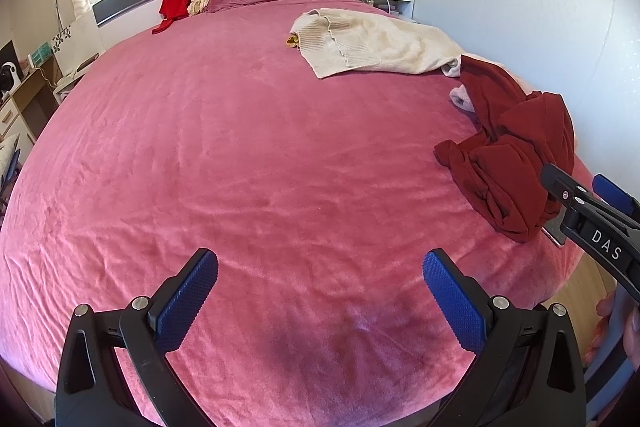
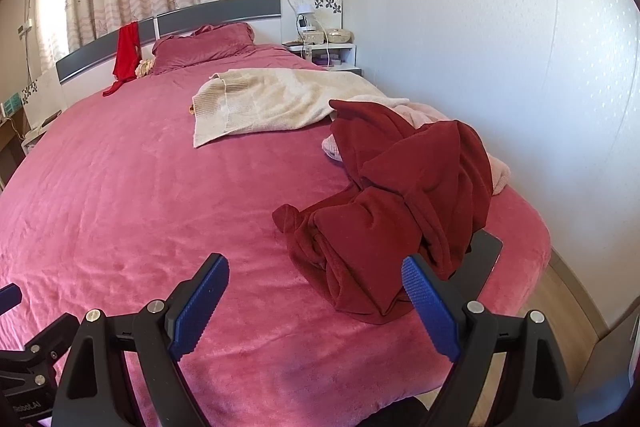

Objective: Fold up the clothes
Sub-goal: 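Move both tools toward the dark red garment at the bed edge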

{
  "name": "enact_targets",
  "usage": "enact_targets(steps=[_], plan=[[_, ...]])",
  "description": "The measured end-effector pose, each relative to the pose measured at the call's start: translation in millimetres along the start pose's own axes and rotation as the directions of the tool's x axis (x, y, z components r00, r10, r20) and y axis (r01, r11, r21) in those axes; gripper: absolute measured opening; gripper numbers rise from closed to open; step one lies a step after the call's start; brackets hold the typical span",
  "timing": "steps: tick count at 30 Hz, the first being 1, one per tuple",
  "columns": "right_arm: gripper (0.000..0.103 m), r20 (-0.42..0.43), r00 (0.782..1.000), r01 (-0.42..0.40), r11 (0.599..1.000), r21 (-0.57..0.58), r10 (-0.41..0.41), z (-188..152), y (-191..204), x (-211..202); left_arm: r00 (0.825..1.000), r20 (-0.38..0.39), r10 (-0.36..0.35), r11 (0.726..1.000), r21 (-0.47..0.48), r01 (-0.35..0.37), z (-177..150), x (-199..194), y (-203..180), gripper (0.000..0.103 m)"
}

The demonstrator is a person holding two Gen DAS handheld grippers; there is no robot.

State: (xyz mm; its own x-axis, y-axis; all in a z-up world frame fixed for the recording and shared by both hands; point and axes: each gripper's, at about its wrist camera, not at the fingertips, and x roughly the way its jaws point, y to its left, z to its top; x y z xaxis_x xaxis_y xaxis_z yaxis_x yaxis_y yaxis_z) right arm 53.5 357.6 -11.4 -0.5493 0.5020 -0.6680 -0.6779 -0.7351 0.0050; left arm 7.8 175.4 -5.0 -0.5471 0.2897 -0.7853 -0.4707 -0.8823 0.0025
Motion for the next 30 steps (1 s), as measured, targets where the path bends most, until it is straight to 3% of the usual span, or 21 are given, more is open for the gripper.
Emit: enact_targets(steps=[5,12,17,22,25,28,29,30], plan=[[0.090,-0.028,1.000,-0.013,1.000,0.003,0.013,6.6,-22.4,24.8,1.000,0.003,0.003,1.000,0.001,-0.003,-4.8,4.8,9.4,0.103],[0.090,-0.057,0.994,0.097,0.994,0.047,-0.095,44.5,-94.5,83.9,0.998,-0.045,0.047,0.997,-0.051,-0.049,-16.5,25.1,38.7,0.103],[0.090,-0.165,0.969,0.192,0.980,0.048,-0.182,61.7,-125.3,142.5,0.994,-0.080,0.069,0.994,-0.073,-0.075,-23.7,37.6,50.8,0.103],[0.087,-0.241,0.945,0.223,0.975,-0.024,-0.222,58.4,-123.1,183.0,0.991,-0.108,0.078,0.994,-0.073,-0.086,-30.0,47.8,58.5,0.103],[0.077,-0.278,0.938,0.213,0.977,-0.014,-0.209,53.4,-123.4,197.2,0.989,-0.122,0.082,0.993,-0.076,-0.092,-32.9,52.0,63.5,0.103],[0.046,-0.270,0.946,0.185,0.983,-0.007,-0.180,52.0,-120.9,194.7,0.988,-0.133,0.080,0.992,-0.088,-0.092,-35.5,53.9,70.6,0.103],[0.027,-0.258,0.952,0.170,0.985,-0.002,-0.165,52.2,-119.6,190.5,0.988,-0.137,0.078,0.991,-0.094,-0.091,-36.2,54.2,73.0,0.103],[0.018,-0.246,0.958,0.156,0.988,0.002,-0.151,52.5,-118.3,186.2,0.987,-0.140,0.076,0.991,-0.100,-0.091,-36.9,54.5,75.4,0.103]])
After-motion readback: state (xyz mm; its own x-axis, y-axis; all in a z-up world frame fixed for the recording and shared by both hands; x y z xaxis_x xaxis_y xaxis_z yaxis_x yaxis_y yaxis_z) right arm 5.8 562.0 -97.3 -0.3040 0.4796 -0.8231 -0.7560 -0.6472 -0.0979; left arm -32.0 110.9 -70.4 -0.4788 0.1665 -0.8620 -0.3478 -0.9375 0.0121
